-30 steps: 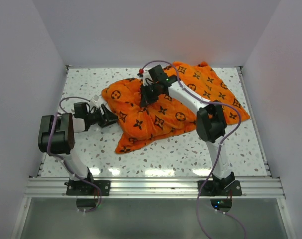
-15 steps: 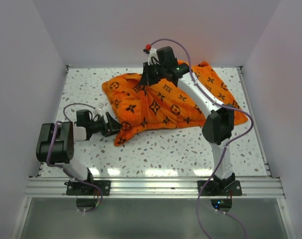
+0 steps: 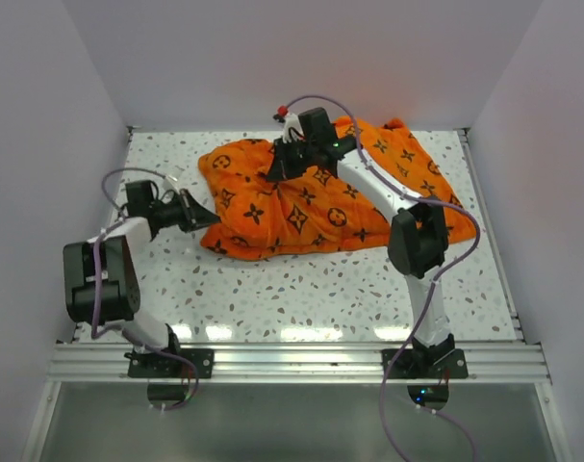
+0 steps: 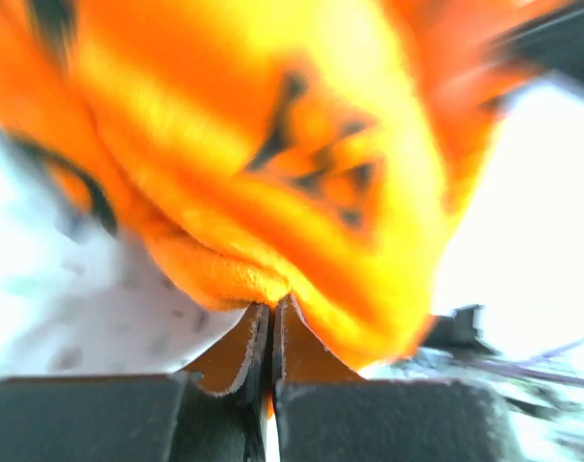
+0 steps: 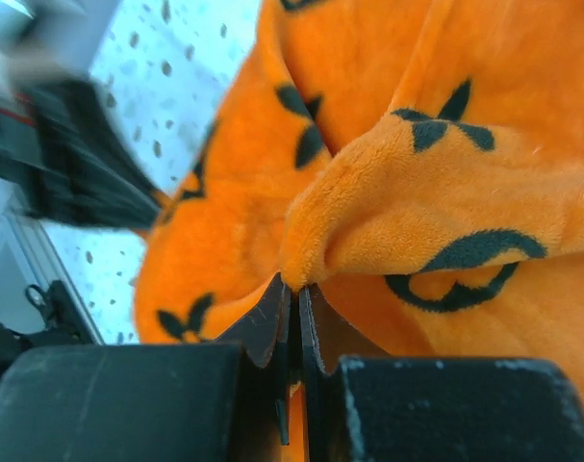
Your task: Put the pillow into the pillowcase
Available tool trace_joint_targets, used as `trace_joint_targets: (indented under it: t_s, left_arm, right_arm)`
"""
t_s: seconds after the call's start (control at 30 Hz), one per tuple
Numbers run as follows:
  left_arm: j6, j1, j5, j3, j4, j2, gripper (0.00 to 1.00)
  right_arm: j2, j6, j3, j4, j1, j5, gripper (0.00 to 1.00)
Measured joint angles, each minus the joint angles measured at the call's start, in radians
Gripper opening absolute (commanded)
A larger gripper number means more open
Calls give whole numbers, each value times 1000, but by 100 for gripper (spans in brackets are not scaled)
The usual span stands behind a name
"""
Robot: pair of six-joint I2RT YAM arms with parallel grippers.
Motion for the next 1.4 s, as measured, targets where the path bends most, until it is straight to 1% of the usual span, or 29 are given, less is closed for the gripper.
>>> trace_joint_targets:
  t_s: [0.1,0.2,0.23,0.27,0.3,0.33,0.37,0.4,0.43,0.47,0.5,0.53,0.57,0.63,0.67,0.73,0.77,0.83,0.93,1.0,1.03,1.1,1.17,1.23,1.33,1.4]
  left_arm:
    - [181,47,-43,170,-253,-134,0]
    - [314,39,-109,307,-418,-266,0]
    - [355,33,-142,349,-473,-292,0]
    - [389,27,-177,381,-518,-307,0]
    - [414,23,-210,398,-551,-312,0]
    - [437,22,-248,412,-582,-307,0]
    - [451,23,-284,418,-601,-292,0]
    - [462,26,-319,422,-610,-270,0]
    - [465,30,-352,428,-613,-237,0]
    - [466,34,-377,443,-611,-196,0]
    - [467,37,-402,467,-607,-146,10]
    - [472,39,-425,511,-607,-71,41]
    - [487,41,-436,550,-608,-20,50]
    - [492,42,-463,657,-605,102,63]
    - [506,44,-478,705,-592,155,73]
    - [543,53,-497,742,-582,206,93]
    - [564,58,-508,742,-588,210,100]
    - [610,75,-524,742,-601,203,100]
    - [740,109,-521,739,-626,175,100]
    - [848,128,-502,720,-652,143,100]
    - [906,134,-494,708,-684,128,100]
    - [1024,138,-470,691,-749,114,100]
    - [1136,137,-448,666,-813,116,100]
    - [1224,132,-437,604,-850,116,100]
    - [1303,132,-433,491,-864,116,100]
    - [1335,132,-433,431,-864,116,100]
  right_arm:
    - [42,-13,-65,34,11,-2,0]
    - [119,-27,-97,57,29,12,0]
    - [148,-27,-95,68,33,12,7]
    - [175,-24,-84,74,37,6,17]
    - [193,-20,-68,73,39,-4,42]
    - [213,-14,-36,61,42,-19,53]
    - [223,-18,-6,48,45,-28,66]
    - [224,-30,16,28,48,-32,77]
    - [218,-53,39,3,48,-43,98]
    - [204,-70,54,-20,47,-47,99]
    - [183,-105,57,-47,41,-48,99]
    - [158,-138,57,-88,31,-51,98]
    - [127,-169,57,-133,16,-52,99]
    - [53,-245,50,-222,-38,-45,99]
    - [16,-279,40,-252,-69,-42,98]
    - [-91,-362,-16,-318,-174,-29,99]
    - [-154,-410,-58,-354,-247,-21,99]
    - [-253,-490,-141,-407,-399,-3,99]
    - [-340,-620,-266,-488,-605,54,99]
    - [-370,-723,-364,-532,-714,105,99]
    - [-384,-769,-420,-536,-748,124,98]
    - [-410,-863,-553,-544,-792,175,99]
    - [-434,-941,-673,-550,-803,218,98]
    - [-461,-999,-769,-537,-800,250,99]
    - [-502,-1042,-874,-496,-794,285,99]
    - [-513,-1046,-927,-431,-792,306,99]
